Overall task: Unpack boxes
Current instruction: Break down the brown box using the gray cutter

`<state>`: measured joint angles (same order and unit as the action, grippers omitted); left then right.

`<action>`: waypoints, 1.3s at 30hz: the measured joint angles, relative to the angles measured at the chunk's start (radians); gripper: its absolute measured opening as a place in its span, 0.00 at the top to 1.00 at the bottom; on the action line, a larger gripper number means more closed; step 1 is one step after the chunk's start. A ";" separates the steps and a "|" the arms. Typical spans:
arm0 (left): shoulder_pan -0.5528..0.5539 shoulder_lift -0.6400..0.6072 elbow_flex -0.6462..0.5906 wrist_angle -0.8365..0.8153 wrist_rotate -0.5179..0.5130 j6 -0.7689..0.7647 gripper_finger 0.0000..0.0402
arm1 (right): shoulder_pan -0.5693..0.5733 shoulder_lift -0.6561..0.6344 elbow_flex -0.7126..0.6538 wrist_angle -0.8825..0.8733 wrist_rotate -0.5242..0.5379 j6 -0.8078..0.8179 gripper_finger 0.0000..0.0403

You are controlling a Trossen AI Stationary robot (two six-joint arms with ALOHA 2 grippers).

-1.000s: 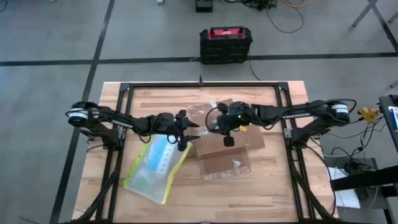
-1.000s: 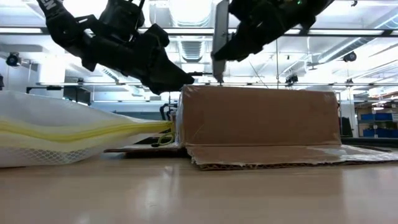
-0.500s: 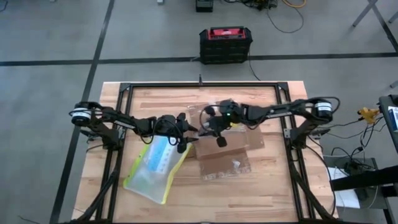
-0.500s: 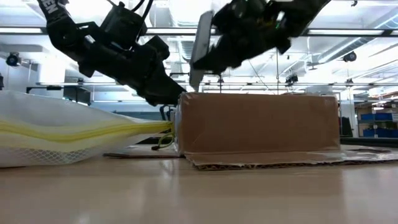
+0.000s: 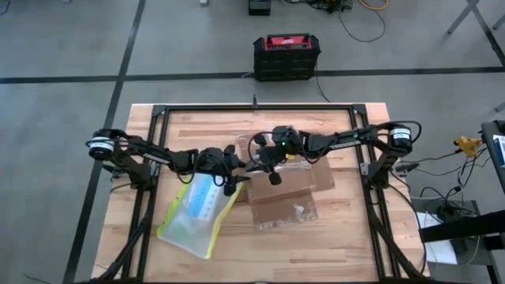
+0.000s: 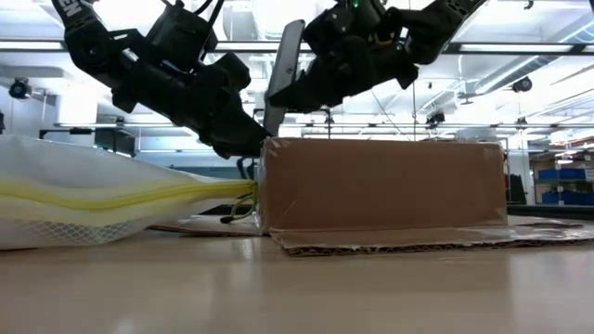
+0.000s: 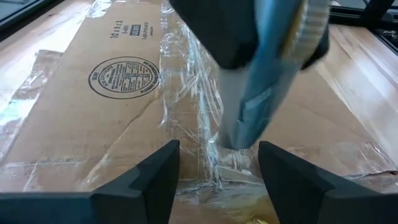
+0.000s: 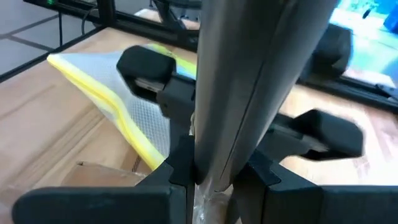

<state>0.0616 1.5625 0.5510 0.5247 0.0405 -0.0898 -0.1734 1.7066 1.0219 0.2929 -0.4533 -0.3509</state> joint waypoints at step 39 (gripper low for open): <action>-0.007 0.004 -0.001 -0.023 -0.001 0.002 0.55 | -0.028 -0.102 -0.026 -0.309 0.016 0.002 0.86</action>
<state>0.0547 1.5661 0.5499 0.5022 0.0399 -0.0882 -0.2010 1.6042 0.9963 -0.0165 -0.4374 -0.3486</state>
